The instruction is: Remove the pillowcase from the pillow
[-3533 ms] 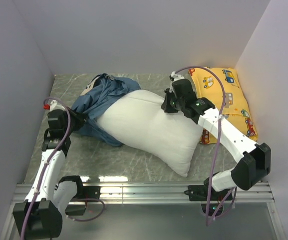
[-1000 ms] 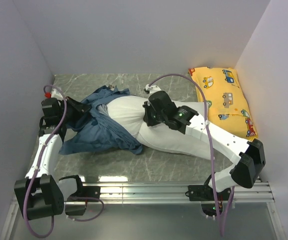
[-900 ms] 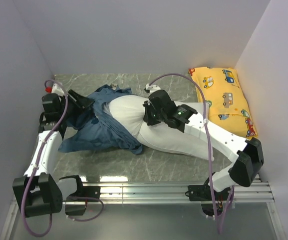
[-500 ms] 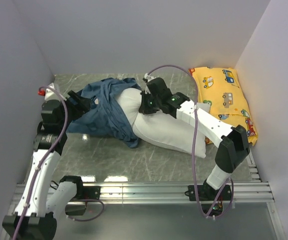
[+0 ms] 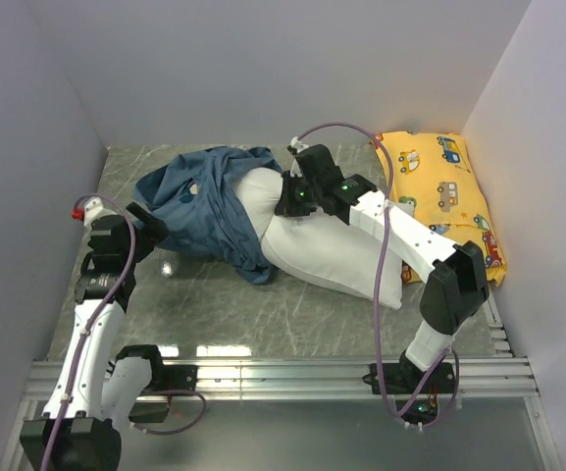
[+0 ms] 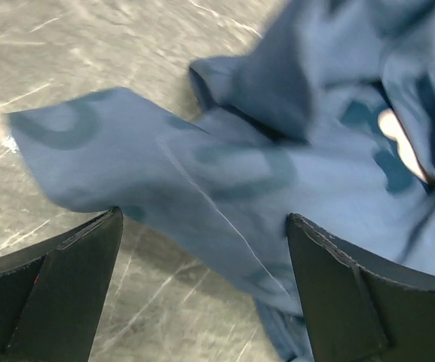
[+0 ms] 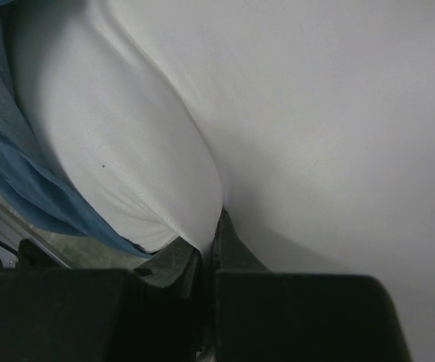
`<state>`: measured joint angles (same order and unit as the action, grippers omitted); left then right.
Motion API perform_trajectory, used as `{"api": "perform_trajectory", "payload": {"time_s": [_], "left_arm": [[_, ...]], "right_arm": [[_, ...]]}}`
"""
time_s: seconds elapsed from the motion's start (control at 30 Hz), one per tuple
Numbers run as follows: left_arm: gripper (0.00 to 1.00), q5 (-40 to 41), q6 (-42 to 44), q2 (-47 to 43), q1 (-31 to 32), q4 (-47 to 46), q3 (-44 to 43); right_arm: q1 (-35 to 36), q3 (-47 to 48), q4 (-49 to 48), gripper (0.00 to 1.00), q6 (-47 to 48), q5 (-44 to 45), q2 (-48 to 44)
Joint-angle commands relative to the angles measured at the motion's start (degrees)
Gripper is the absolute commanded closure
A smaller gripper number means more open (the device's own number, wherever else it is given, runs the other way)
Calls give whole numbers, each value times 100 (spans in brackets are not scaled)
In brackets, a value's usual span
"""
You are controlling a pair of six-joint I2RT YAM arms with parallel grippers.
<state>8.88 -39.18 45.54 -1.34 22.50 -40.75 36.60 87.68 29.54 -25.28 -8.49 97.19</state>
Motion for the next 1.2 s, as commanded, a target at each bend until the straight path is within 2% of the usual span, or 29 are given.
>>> {"api": "perform_trajectory", "payload": {"time_s": [0.0, 0.07, 0.17, 0.2, 0.27, 0.3, 0.37, 0.4, 0.53, 0.63, 0.67, 0.8, 1.07, 1.13, 1.17], "left_arm": [[5, -492, -292, 34, -462, -579, 102], [7, -711, -397, 95, -621, -834, 129], [19, -835, -459, 245, -691, -1072, 103], [32, -871, -468, 271, -700, -1151, 103], [49, -959, -520, 333, -736, -1282, 94], [68, -1037, -529, 394, -753, -1309, 76], [85, -1099, -529, 464, -771, -1345, 6], [99, -1099, -521, 508, -780, -1336, -29], [100, -1003, -433, 605, -1042, -1135, -292], [100, -1467, -380, 832, -1832, -1029, -635], [100, -1851, -406, 903, -2330, -1037, -749], [100, -2444, -556, 1315, -3292, -1292, -767], [99, -2672, -671, 1844, -3522, -1547, -714], [92, -3119, -556, 1845, -3382, -1687, -750], [81, -3251, -451, 1827, -3277, -1757, -820]], "right_arm": [[-118, -66, -396, 100, -100, 5, -411], [-136, -154, -414, 100, -83, -3, -490], [-171, -277, -449, 100, -74, -12, -604], [-171, -321, -440, 100, -74, -3, -622], [-214, -365, -440, 100, -48, 5, -692], [-206, -400, -440, 100, -30, 5, -710], [-241, -436, -432, 100, -12, -3, -780], [-267, -488, -432, 100, -12, -3, -806], [-390, -664, -440, 100, -21, -38, -1034], [-705, -1041, -572, 100, -82, -152, -1367], [-811, -1155, -624, 100, -144, -336, -1482], [-1400, -1735, -853, 100, -355, -767, -2080], [-2121, -1833, -695, 100, -513, -891, -2986], [-2122, -1781, -677, 100, -487, -935, -3056], [-2104, -1781, -721, 100, -513, -1039, -3048]]}}
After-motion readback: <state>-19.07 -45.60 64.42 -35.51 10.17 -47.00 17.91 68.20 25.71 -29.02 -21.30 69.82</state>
